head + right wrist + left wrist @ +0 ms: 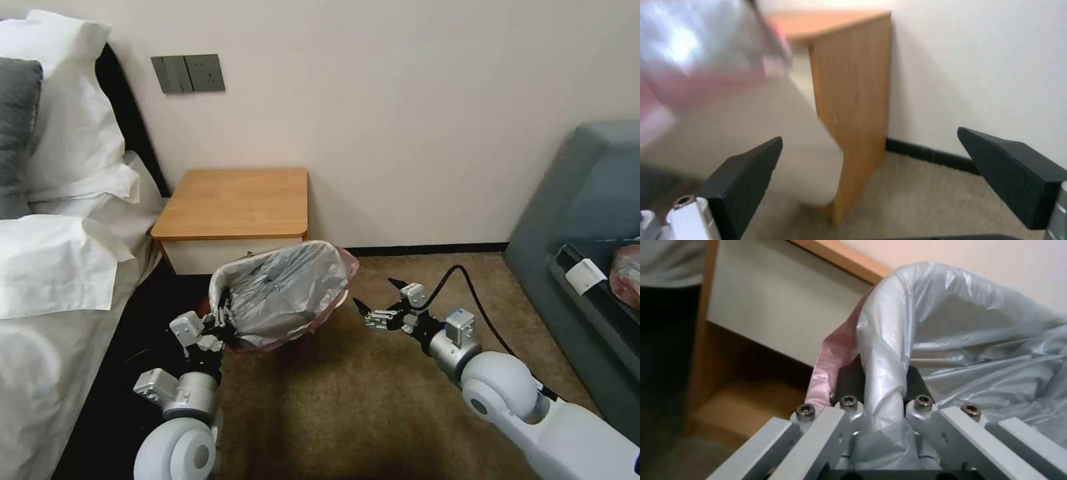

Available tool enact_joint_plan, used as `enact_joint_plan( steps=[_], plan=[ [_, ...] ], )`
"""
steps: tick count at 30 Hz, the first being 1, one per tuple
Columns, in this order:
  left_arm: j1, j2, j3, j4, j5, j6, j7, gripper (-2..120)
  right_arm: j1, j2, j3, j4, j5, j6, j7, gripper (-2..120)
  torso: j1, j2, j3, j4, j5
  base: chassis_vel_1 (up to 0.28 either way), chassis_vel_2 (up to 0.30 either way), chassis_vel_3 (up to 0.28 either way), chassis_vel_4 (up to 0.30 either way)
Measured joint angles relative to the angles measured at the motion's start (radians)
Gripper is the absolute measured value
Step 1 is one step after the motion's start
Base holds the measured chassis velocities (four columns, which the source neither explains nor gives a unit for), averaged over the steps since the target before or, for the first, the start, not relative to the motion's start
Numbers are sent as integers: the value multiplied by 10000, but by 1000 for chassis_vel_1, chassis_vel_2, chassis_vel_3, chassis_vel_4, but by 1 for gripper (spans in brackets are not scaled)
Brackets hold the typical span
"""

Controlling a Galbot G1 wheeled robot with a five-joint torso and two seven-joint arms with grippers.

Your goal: Pick up the garbage bag from the table and place it over the trash can.

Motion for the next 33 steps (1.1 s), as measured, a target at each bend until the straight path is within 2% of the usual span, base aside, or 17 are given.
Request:
enact_joint_plan(
  steps=[1, 3, 5, 7, 9, 14, 24, 27, 28, 31, 33],
  plan=[
    [-11, -40, -6, 132, 334, -134, -4, 7, -445, 223, 369, 552, 402, -30, 210, 100, 0, 0, 0, -1, -1, 0, 0, 0, 0],
    [-15, -47, -5, 161, 406, -162, -4, 7, -565, 279, 434, 734, 620, -61, 314, 100, 0, 0, -1, 0, -2, 0, 0, 0, 0],
    [-65, -74, 3, 335, 857, -365, 21, 7, -1125, 735, 442, 2328, 3182, -564, 1813, 100, 0, 0, -1, -1, -4, 0, 0, 0, 0],
    [-74, -76, 6, 357, 923, -391, 35, 7, -1146, 803, 384, 2486, 3508, -627, 2064, 100, 0, 1, -1, -1, -5, 0, 0, 0, 0],
    [-173, -115, 106, 513, 1318, -592, 173, 7, -807, 1715, -519, 3188, 5240, -1407, 4029, 93, 0, 0, -1, 1, -1, 0, 0, 0, 0],
    [-170, -118, 118, 541, 1495, -686, 241, 7, -587, 2029, -1097, 3010, 4950, -1777, 4404, 86, 0, 1, 0, 0, -2, 0, 0, 0, 0],
    [-180, -148, 60, 527, 1466, -711, 261, 7, -388, 2073, -1347, 2247, 4245, -1846, 4131, 79, 0, 0, -1, 0, 0, 0, 0, 0, 0],
    [-203, -175, 66, 530, 1441, -711, 254, 7, -355, 2071, -1410, 2075, 4089, -1838, 4025, 66, 0, 0, 0, 1, 0, 0, 0, 0, 0],
    [-203, -175, 66, 530, 1441, -711, 254, 7, -355, 2071, -1410, 2075, 4089, -1838, 4025, 66, 0, 0, 0, 1, 0, 0, 0, 0, 0],
    [-209, -175, 70, 536, 1415, -708, 239, 7, -343, 2060, -1433, 2051, 3976, -1831, 3946, 51, 0, 0, 0, 1, 0, 0, 0, 0, 0],
    [-209, -173, 71, 536, 1407, -705, 232, 7, -343, 2047, -1434, 2049, 3922, -1828, 3916, 47, 0, 0, 0, 0, 1, 0, 0, 0, 0]
  ],
)
